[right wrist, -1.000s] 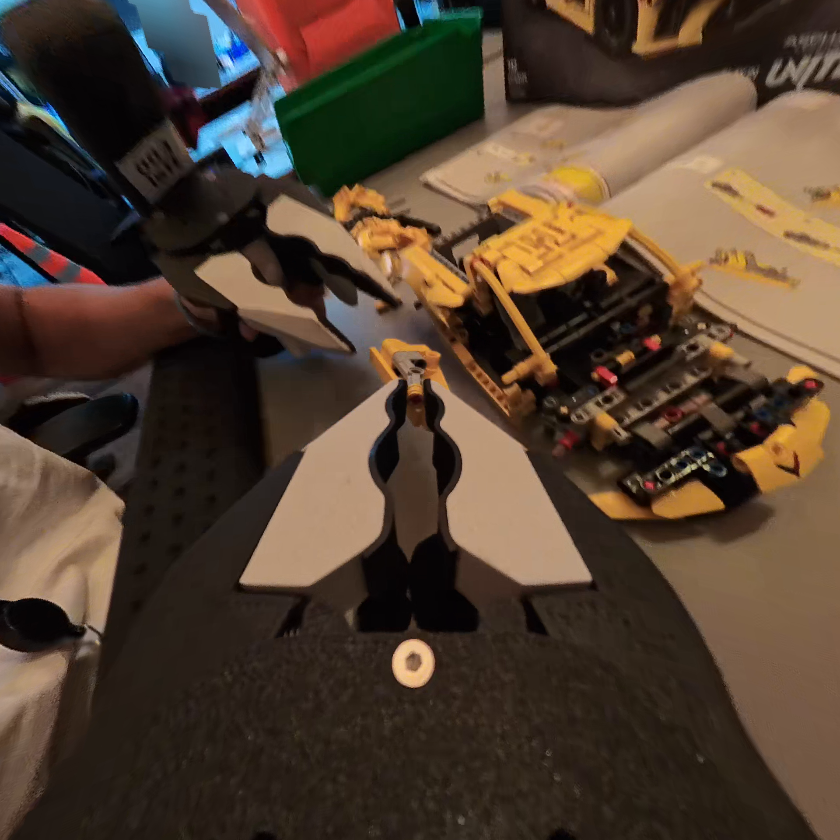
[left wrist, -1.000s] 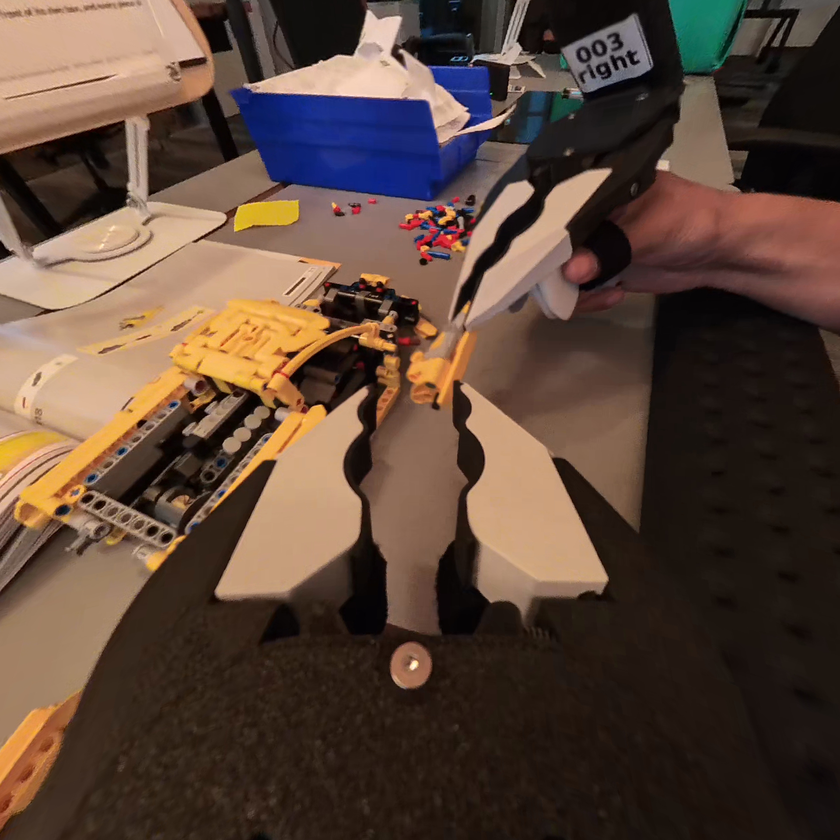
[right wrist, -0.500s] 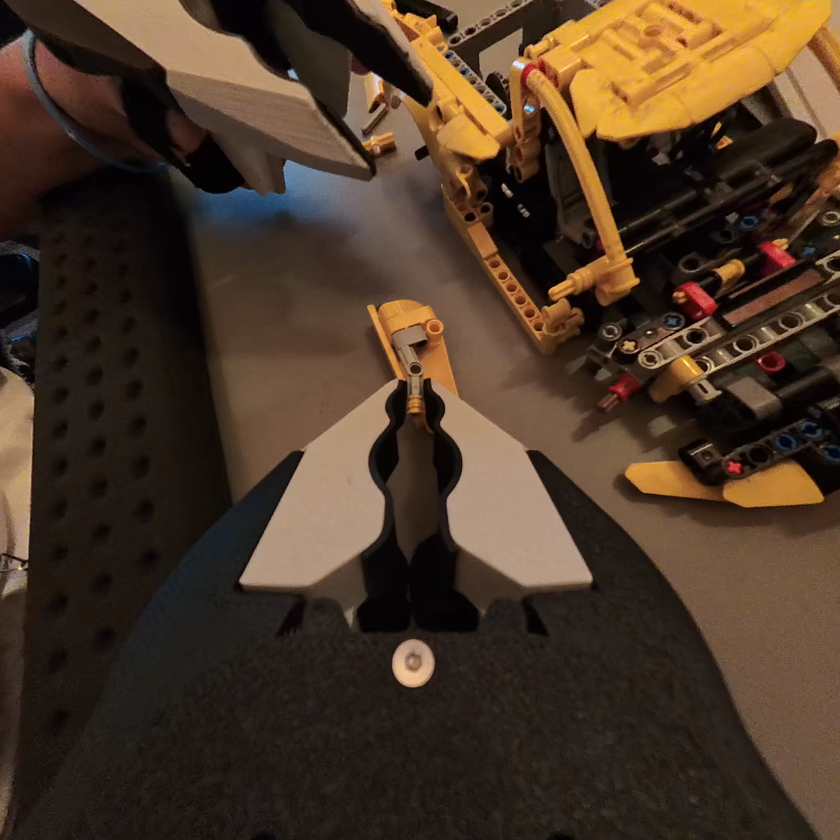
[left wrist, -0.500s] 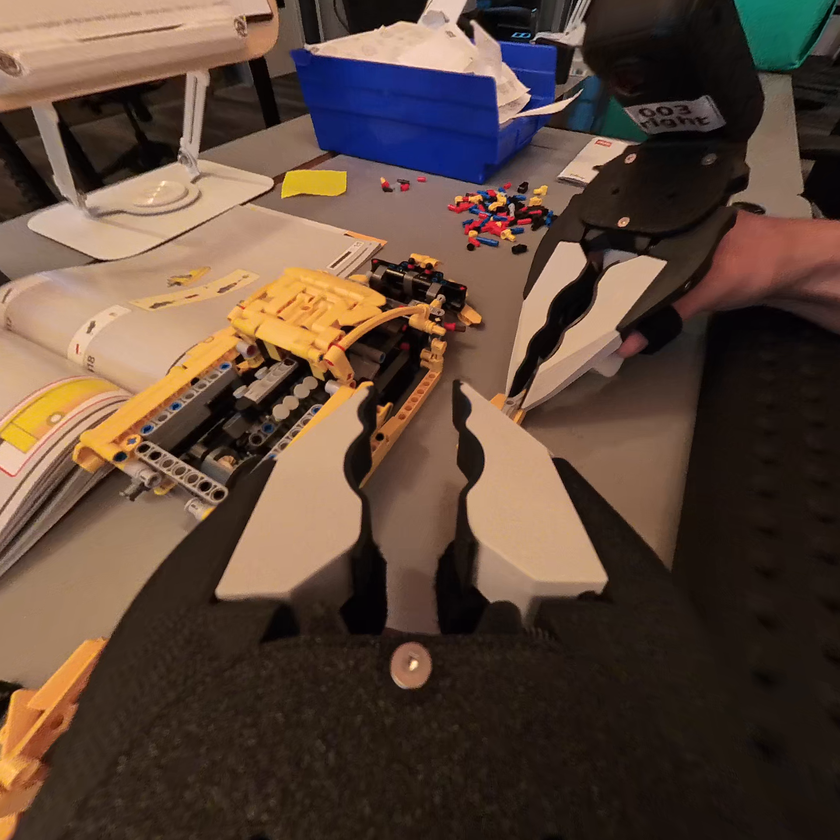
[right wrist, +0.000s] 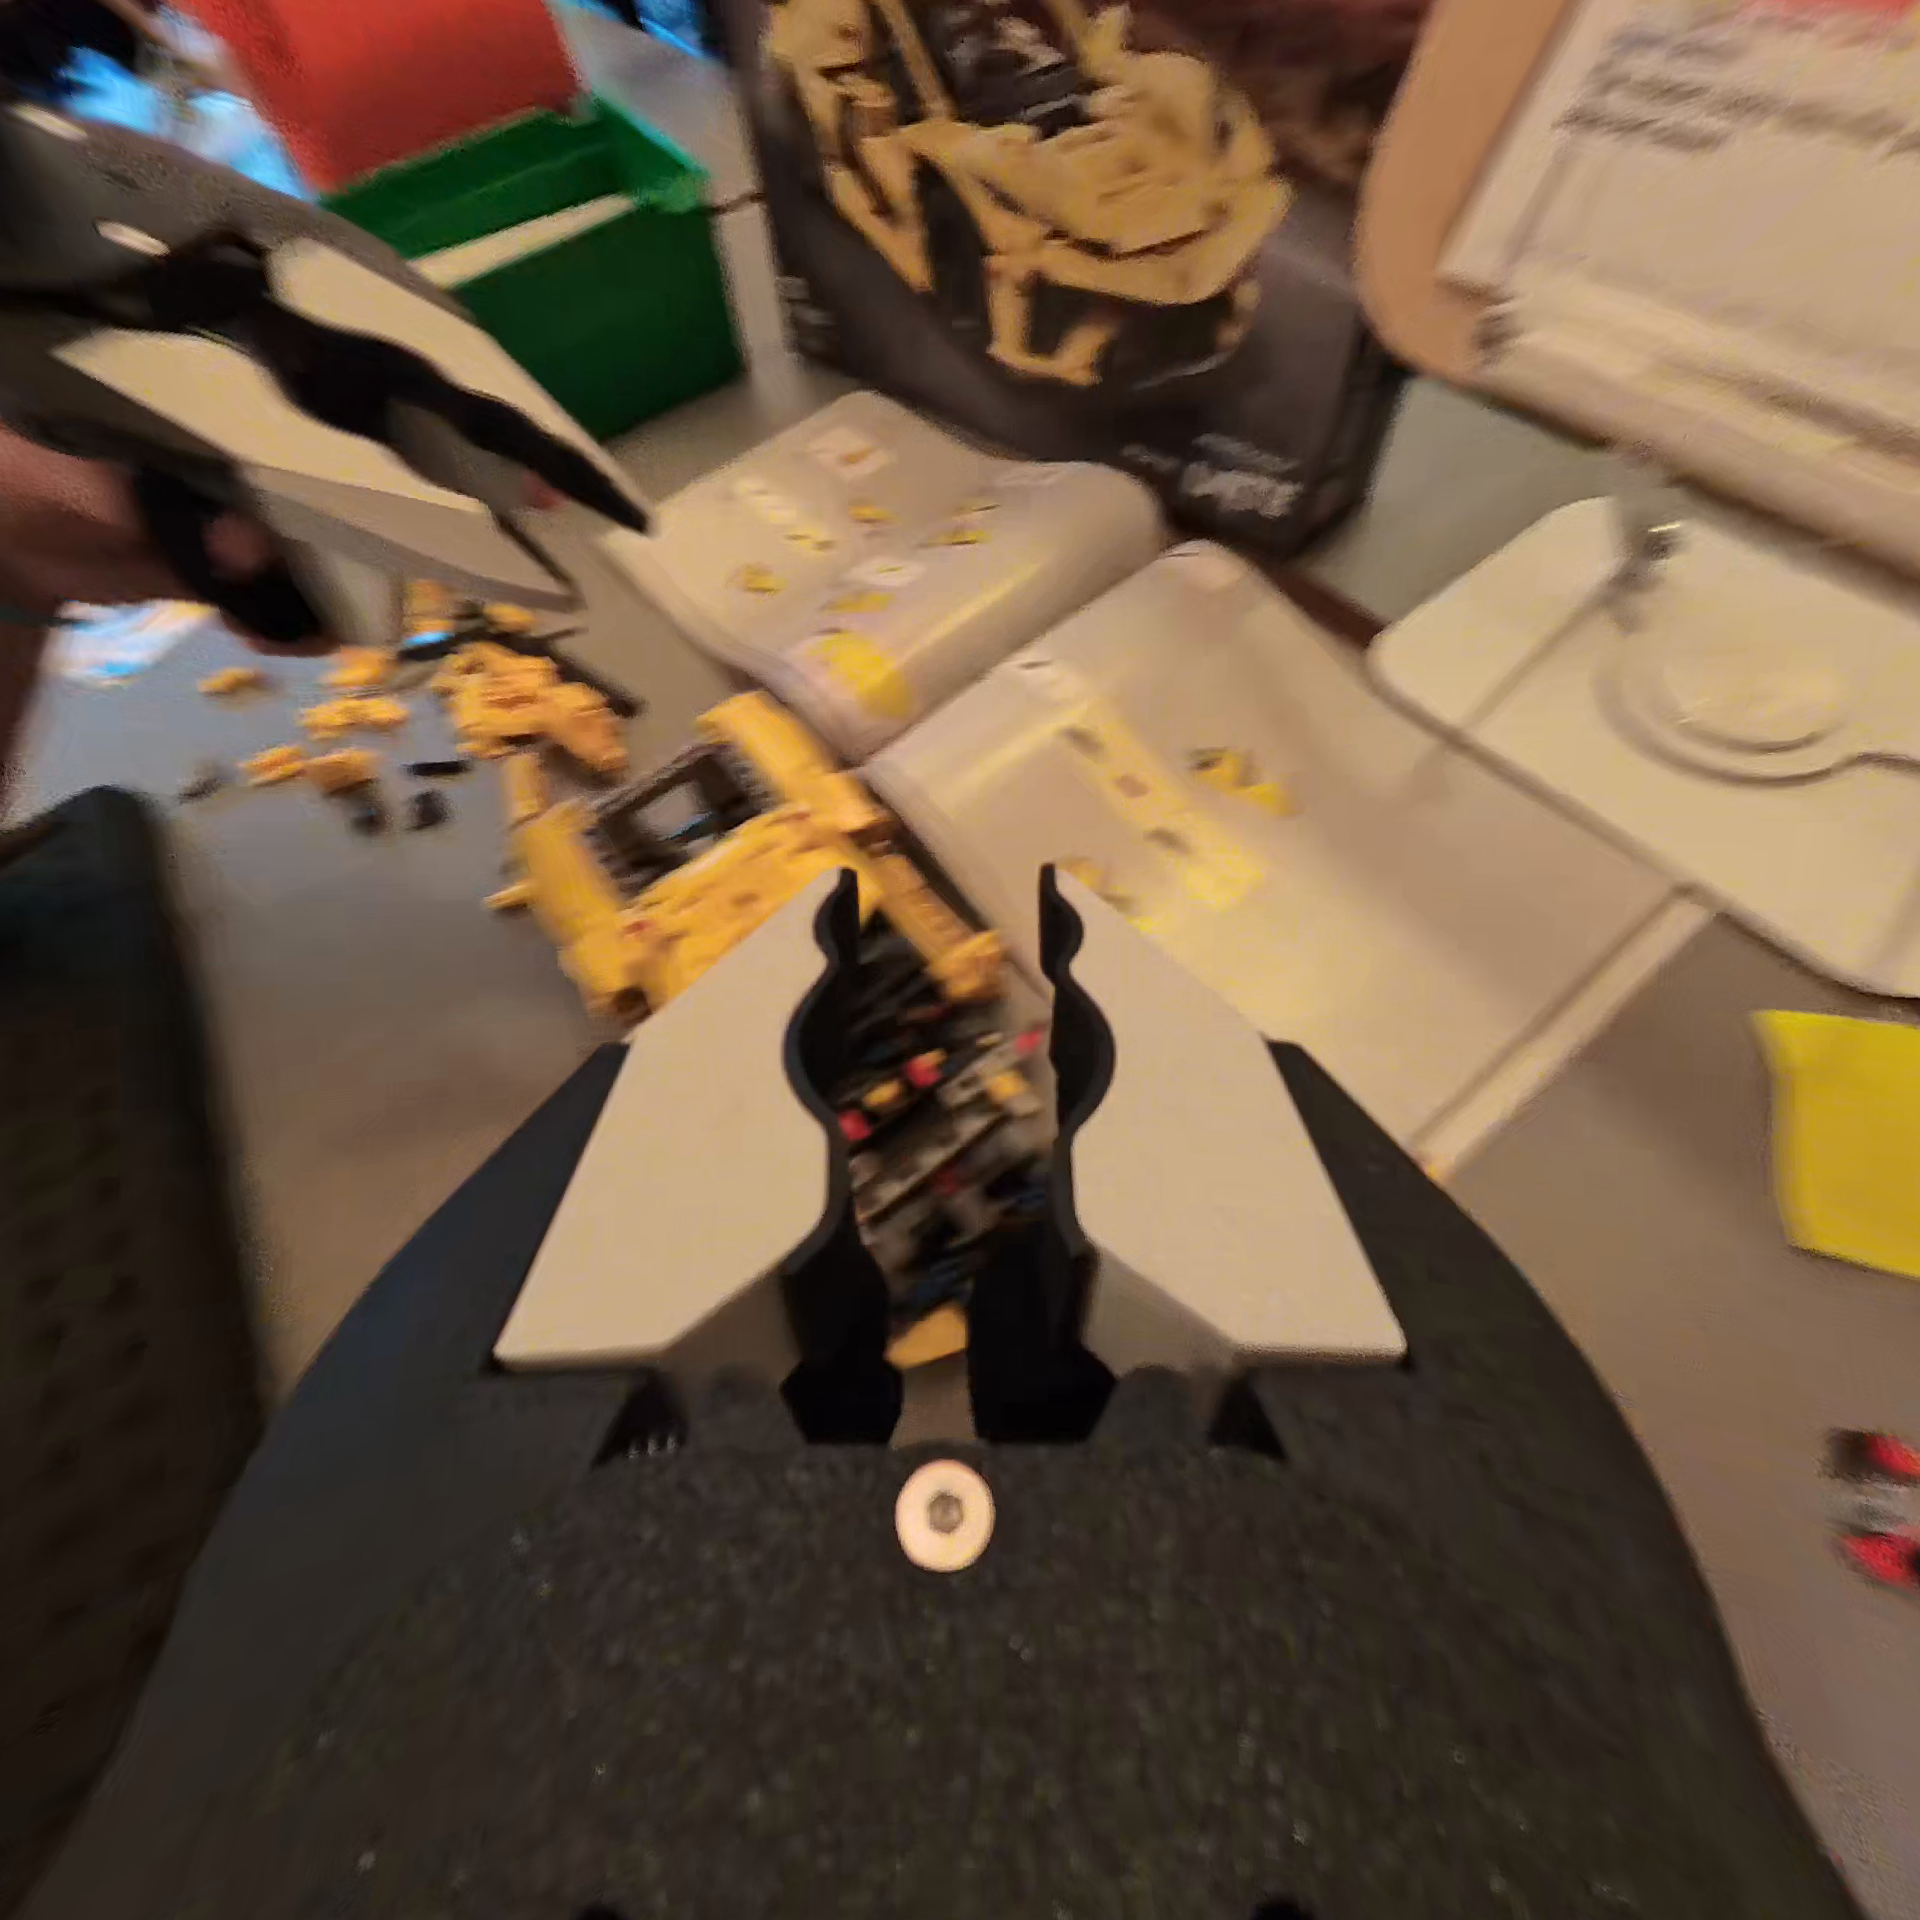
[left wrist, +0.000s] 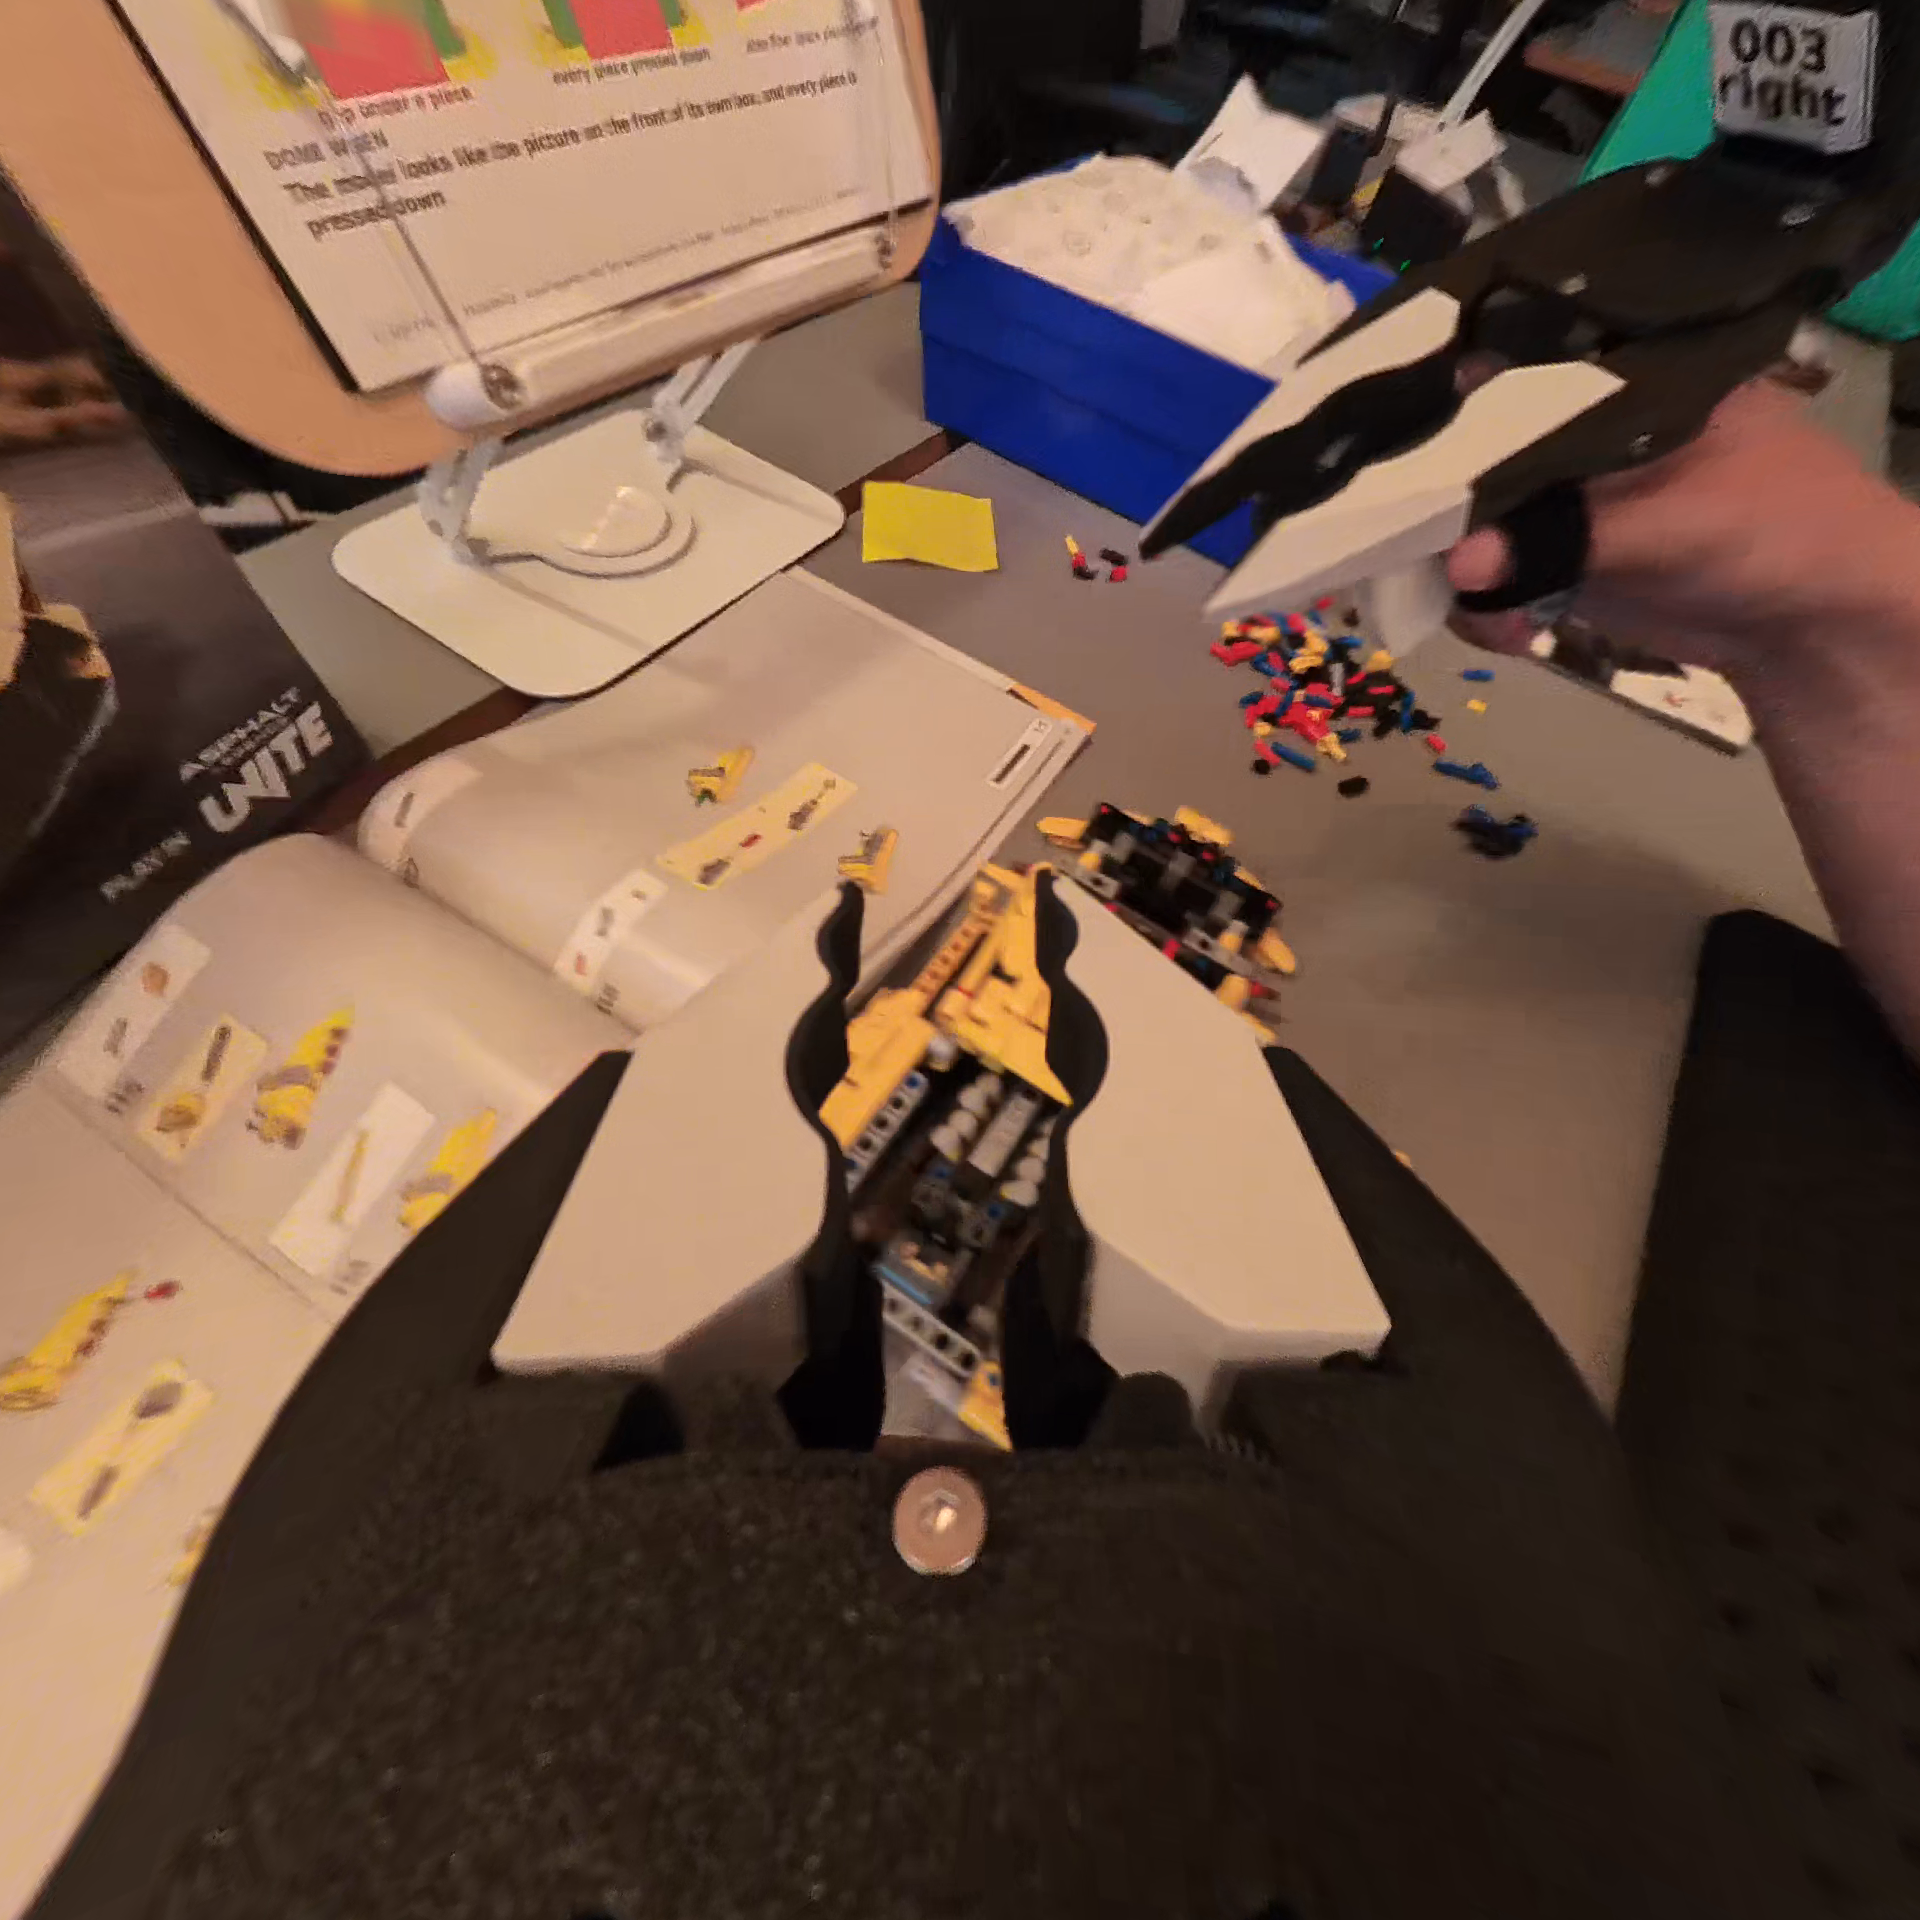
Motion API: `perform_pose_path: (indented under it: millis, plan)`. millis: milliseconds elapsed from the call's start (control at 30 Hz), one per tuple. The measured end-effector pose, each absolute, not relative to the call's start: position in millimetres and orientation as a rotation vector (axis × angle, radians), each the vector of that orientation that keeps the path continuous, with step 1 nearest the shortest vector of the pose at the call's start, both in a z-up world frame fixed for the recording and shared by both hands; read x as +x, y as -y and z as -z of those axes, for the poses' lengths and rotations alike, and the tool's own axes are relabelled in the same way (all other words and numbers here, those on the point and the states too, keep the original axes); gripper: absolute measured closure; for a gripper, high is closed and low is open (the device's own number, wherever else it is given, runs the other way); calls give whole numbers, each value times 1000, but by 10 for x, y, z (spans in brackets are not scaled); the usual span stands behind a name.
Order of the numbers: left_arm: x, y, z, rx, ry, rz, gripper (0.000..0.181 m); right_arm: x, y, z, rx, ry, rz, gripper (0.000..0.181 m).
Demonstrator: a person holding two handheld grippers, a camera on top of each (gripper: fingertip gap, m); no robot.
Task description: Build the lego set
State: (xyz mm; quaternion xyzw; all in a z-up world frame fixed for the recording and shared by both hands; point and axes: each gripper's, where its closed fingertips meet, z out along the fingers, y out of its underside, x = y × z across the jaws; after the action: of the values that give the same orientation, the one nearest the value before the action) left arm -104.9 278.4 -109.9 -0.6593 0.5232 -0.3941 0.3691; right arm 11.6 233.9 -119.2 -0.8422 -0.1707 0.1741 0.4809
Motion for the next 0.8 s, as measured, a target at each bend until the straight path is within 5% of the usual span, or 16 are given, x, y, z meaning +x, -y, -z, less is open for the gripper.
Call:
perform_pose_path:
  millis: [233, 800]
  plan:
    - [-937, -3584, 1521, -1917, -1251, 897, 148, 1133, -2864, 1989, -2272, -44, -234, 151]
    - [-976, -3774, 1827, -1933, -1074, 963, 149, 1007, -2329, 2535, -2543, -364, -774, 150]
